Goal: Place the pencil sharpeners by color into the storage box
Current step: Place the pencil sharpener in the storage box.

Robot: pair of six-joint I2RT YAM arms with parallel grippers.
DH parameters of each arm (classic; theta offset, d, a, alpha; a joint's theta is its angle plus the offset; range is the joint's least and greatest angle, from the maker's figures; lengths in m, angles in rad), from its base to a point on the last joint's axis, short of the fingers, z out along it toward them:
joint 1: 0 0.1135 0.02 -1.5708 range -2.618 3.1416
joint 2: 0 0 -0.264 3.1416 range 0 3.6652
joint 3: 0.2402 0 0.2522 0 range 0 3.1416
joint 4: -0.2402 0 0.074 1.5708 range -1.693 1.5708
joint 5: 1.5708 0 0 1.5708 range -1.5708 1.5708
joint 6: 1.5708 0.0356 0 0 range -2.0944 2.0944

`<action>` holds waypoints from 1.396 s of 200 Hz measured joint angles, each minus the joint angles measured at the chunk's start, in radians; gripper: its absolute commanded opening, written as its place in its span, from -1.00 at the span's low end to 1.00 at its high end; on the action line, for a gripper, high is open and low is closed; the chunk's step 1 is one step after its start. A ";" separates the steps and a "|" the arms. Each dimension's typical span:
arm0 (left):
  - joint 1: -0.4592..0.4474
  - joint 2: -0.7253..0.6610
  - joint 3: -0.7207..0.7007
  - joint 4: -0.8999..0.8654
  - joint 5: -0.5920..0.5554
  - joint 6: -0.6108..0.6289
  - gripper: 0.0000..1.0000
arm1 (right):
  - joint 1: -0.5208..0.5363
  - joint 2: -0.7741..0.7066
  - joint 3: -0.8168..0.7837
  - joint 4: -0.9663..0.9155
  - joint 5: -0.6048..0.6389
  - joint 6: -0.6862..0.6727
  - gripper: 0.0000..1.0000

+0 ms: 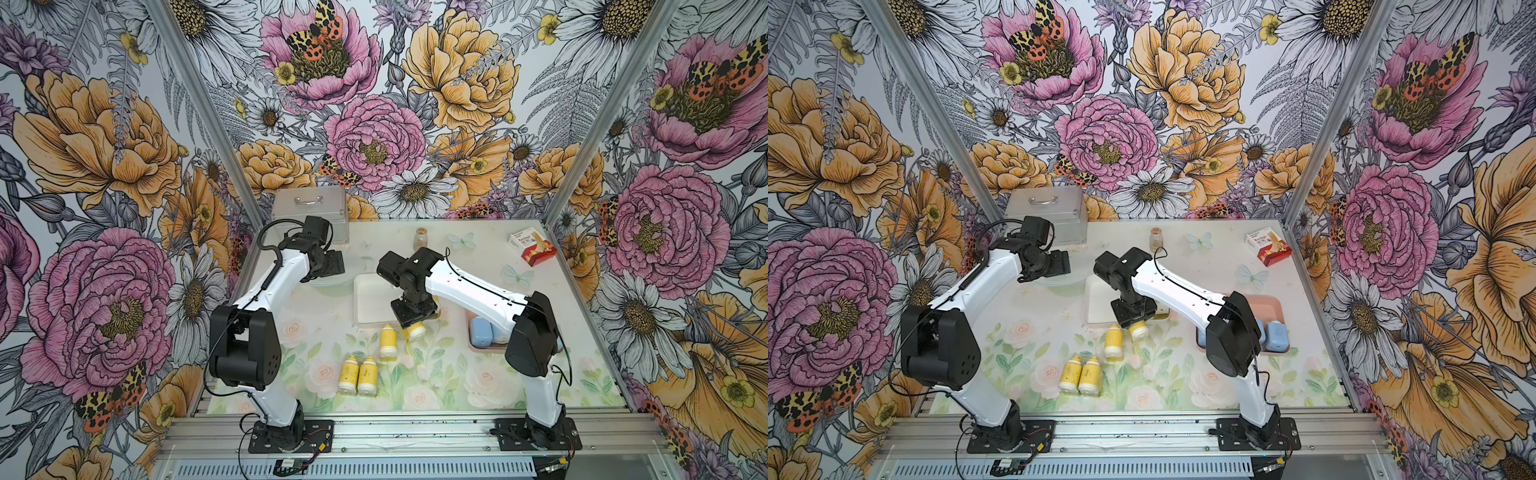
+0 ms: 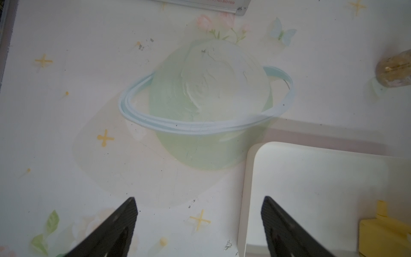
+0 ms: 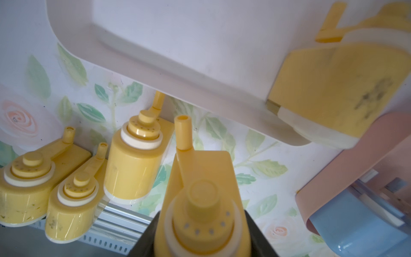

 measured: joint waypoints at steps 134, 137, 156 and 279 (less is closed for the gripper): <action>0.000 0.000 0.000 0.000 0.003 0.000 0.76 | -0.150 0.221 0.254 -0.016 0.010 -0.018 -0.20; 0.000 0.000 0.000 0.000 0.003 0.000 0.76 | -0.152 0.225 0.256 -0.017 0.010 -0.018 -0.20; 0.000 0.000 0.000 0.000 0.003 0.000 0.77 | -0.165 0.245 0.270 -0.016 0.010 -0.016 -0.20; 0.000 0.000 0.000 0.000 0.004 0.000 0.76 | -0.169 0.293 0.280 0.003 0.010 0.012 -0.21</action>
